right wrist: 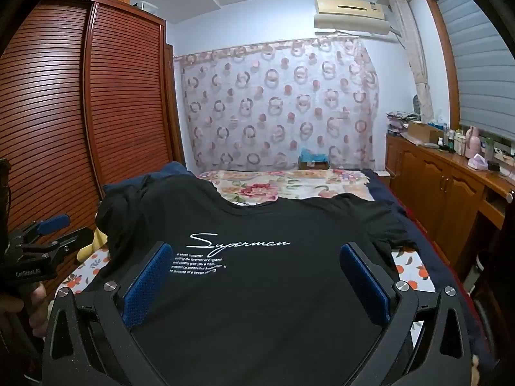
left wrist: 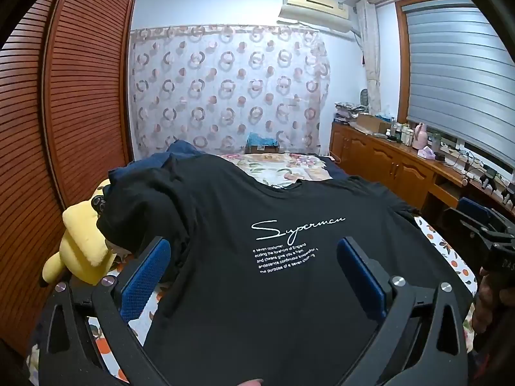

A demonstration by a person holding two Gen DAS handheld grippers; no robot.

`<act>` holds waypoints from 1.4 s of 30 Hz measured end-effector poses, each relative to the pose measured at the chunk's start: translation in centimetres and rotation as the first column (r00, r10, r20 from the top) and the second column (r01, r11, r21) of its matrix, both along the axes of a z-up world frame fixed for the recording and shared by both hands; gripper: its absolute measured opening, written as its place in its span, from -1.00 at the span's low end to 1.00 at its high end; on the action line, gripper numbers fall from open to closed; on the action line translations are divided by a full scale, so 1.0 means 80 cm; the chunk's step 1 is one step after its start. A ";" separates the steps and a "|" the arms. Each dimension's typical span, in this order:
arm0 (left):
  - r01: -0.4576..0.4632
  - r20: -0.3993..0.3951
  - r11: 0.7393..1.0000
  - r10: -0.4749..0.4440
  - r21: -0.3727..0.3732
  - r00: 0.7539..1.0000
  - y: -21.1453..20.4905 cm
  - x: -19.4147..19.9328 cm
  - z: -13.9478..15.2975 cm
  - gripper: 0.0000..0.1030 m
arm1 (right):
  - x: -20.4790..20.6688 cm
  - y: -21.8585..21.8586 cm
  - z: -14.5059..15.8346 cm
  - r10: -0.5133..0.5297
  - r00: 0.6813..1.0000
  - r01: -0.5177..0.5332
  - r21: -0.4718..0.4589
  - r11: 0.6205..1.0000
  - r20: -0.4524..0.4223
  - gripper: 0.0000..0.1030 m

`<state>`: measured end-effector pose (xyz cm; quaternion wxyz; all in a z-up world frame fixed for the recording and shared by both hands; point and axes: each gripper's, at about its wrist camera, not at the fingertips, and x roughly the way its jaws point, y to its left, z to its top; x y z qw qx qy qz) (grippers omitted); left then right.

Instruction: Fold small clothes

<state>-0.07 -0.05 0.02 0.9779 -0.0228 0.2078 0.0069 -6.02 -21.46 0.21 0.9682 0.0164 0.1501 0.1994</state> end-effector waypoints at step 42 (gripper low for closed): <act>-0.011 0.016 1.000 0.011 0.018 1.000 -0.004 -0.009 0.013 1.00 | -0.003 0.002 -0.001 0.006 1.000 -0.006 -0.007 1.000 0.008 1.00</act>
